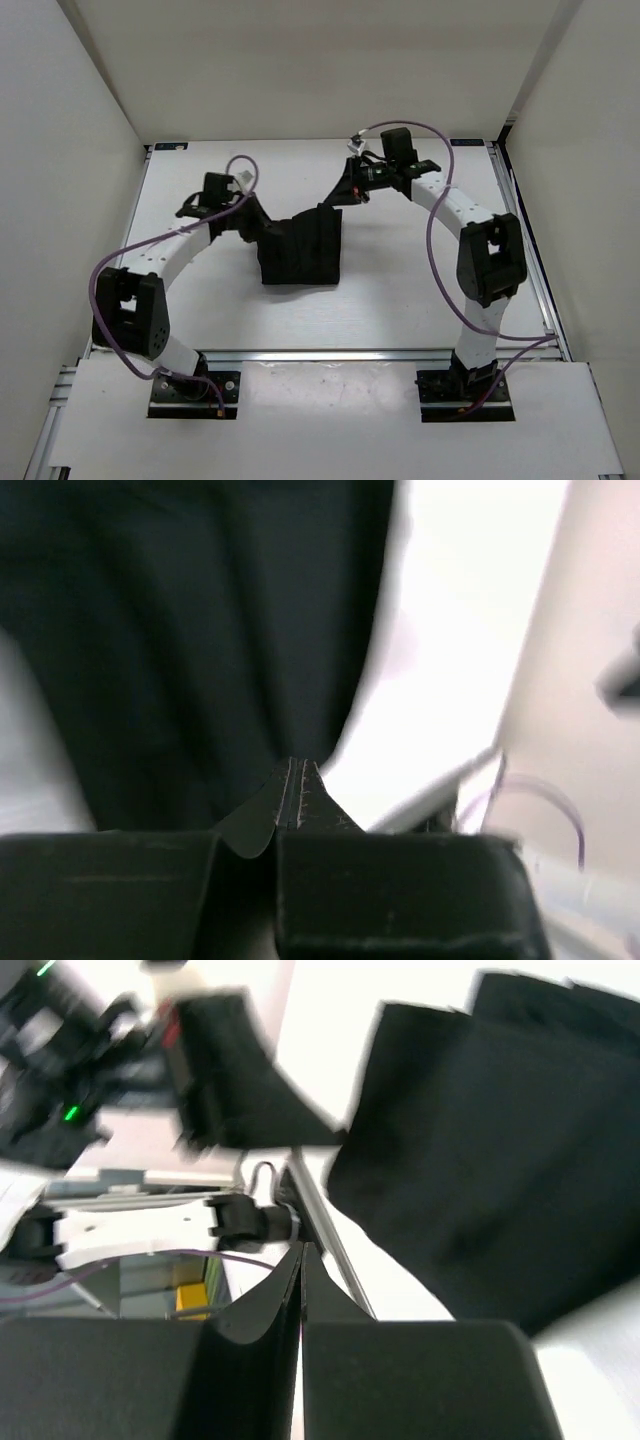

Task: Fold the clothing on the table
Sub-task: Fold the skirt

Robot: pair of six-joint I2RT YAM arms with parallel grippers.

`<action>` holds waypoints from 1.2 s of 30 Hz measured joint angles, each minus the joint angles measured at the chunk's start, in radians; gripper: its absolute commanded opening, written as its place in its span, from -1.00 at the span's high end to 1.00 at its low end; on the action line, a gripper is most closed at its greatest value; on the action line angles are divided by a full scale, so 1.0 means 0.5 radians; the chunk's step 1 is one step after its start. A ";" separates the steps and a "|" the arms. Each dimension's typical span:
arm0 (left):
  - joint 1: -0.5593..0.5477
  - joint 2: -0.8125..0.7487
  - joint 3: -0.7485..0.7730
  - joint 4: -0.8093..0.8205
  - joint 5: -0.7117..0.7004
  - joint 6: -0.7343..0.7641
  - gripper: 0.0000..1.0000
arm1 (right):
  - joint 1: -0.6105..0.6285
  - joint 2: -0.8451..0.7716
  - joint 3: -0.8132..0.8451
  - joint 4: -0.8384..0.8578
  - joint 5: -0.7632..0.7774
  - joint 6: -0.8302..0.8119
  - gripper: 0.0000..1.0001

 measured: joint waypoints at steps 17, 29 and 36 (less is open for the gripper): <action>0.163 -0.124 -0.917 0.397 -0.070 -0.153 1.00 | -0.010 -0.133 -0.330 -0.433 0.232 -0.285 1.00; 0.397 -0.117 -0.571 0.422 0.184 -0.153 0.79 | -0.110 -0.164 -0.200 -0.487 0.198 -0.356 0.32; 0.547 -0.389 -0.439 0.258 0.206 0.025 0.67 | -0.517 -0.637 -0.684 -0.459 0.250 -0.436 0.26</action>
